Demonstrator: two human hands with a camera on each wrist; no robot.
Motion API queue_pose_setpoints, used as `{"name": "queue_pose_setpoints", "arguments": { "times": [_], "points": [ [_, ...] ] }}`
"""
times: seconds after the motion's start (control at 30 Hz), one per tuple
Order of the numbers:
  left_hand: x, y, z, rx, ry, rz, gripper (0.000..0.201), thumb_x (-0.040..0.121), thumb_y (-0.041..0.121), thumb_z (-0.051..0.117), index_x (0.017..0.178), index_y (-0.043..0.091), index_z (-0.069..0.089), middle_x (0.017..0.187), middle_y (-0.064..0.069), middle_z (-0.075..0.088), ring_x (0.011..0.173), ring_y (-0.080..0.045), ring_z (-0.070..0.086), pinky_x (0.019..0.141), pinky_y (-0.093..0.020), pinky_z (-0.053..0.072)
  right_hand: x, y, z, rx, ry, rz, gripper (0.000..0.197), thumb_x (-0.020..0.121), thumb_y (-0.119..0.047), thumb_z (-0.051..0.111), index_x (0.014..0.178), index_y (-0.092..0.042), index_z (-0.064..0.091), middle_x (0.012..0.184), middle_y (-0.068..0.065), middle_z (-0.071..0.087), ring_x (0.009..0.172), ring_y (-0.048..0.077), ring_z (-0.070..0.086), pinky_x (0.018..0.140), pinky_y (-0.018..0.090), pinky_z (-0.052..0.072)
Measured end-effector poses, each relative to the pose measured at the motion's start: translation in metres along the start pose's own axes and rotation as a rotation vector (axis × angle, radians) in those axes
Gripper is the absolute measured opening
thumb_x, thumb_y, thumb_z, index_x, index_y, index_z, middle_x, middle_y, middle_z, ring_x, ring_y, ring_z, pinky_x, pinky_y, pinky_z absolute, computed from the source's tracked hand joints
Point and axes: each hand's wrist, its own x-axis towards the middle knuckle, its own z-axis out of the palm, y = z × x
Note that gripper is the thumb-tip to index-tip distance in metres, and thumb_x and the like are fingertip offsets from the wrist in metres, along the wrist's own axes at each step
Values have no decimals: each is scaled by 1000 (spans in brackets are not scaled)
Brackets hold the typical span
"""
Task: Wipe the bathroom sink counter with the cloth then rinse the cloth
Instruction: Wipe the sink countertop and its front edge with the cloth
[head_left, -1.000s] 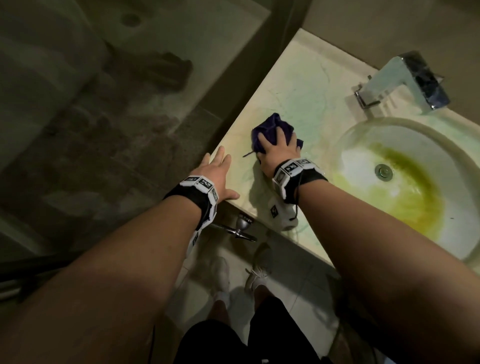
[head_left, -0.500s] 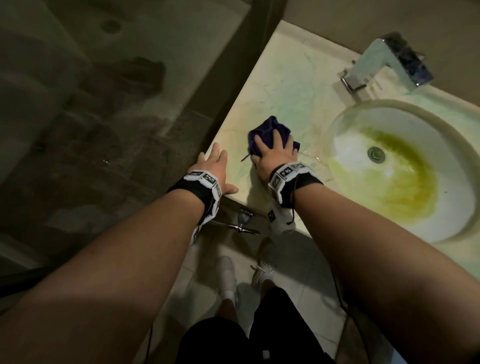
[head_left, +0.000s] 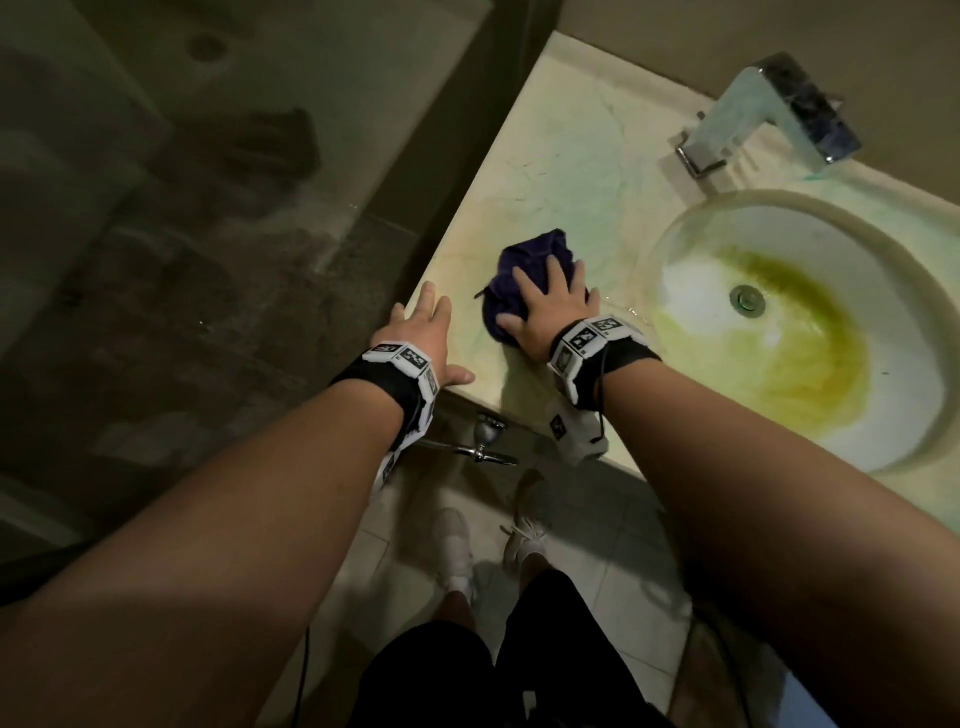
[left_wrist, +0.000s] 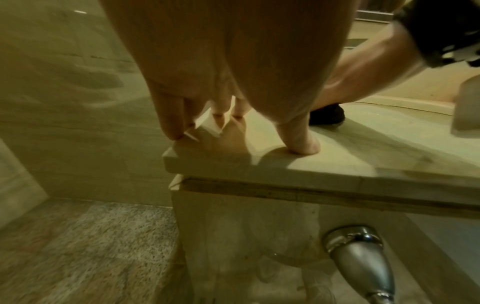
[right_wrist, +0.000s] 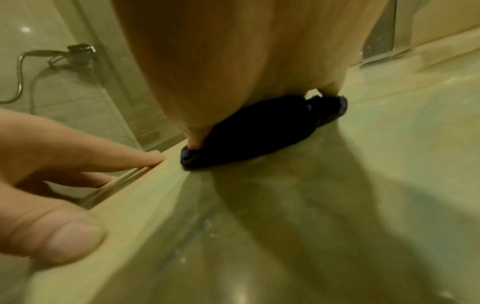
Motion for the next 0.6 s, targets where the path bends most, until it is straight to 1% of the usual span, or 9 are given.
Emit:
{"name": "queue_pose_setpoints", "arguments": {
  "times": [0.07,0.13,0.23,0.3,0.37,0.43,0.47,0.53,0.6],
  "points": [
    [0,1,0,5,0,7,101,81,59,61,152,23,-2,159,2,-17,146,-36,3,113,-47,25,1,-19,4,-1,27,16,68,92,-60,36,150,-38,6,160,5,-9,144,38,-14,117,54,0],
    [0,2,-1,8,5,13,101,81,60,60,152,23,-2,159,2,-17,146,-36,3,113,-46,24,-6,-31,9,-21,31,-15,68,92,-59,37,150,-38,6,160,5,-8,144,38,-12,117,53,1],
    [-1,3,-2,6,-3,8,100,82,59,60,152,24,-2,159,3,-18,146,-35,3,113,-47,25,-21,-18,19,-56,0,-73,67,92,-56,39,149,-39,8,160,5,-8,145,36,-9,118,51,3],
    [-1,1,-2,0,-16,3,101,81,59,60,152,24,-3,158,3,-19,146,-35,2,113,-47,25,-22,3,16,-34,13,-32,65,93,-53,39,149,-38,10,160,6,-6,146,36,-7,118,50,5],
    [-2,1,-1,1,-18,-5,101,81,59,61,152,24,-3,158,4,-19,146,-34,1,113,-47,26,-12,18,3,9,31,78,66,94,-51,40,150,-34,11,160,9,-5,145,38,-4,118,50,8],
    [-1,1,-1,4,-18,-15,101,81,59,60,152,25,-4,158,5,-20,146,-33,1,112,-47,27,0,15,-6,47,40,172,68,95,-51,40,151,-29,10,160,12,-4,144,41,-3,117,50,10],
    [0,2,0,5,-23,-17,101,81,58,60,152,25,-4,158,5,-20,146,-33,0,111,-48,27,4,8,-6,58,54,196,68,94,-51,40,151,-27,11,159,13,-3,144,43,-2,117,51,11],
    [0,3,-1,9,-27,-20,100,82,58,60,152,25,-4,158,5,-21,146,-34,1,111,-48,27,8,-9,-5,62,74,195,70,94,-52,40,151,-26,11,159,14,-3,143,44,-3,117,52,10],
    [0,4,-1,15,-28,-21,101,82,58,60,152,24,-4,158,4,-21,146,-35,2,112,-48,26,2,-18,3,33,73,135,71,93,-53,40,151,-28,9,159,14,-5,144,43,-4,117,51,8]
  ]
}}
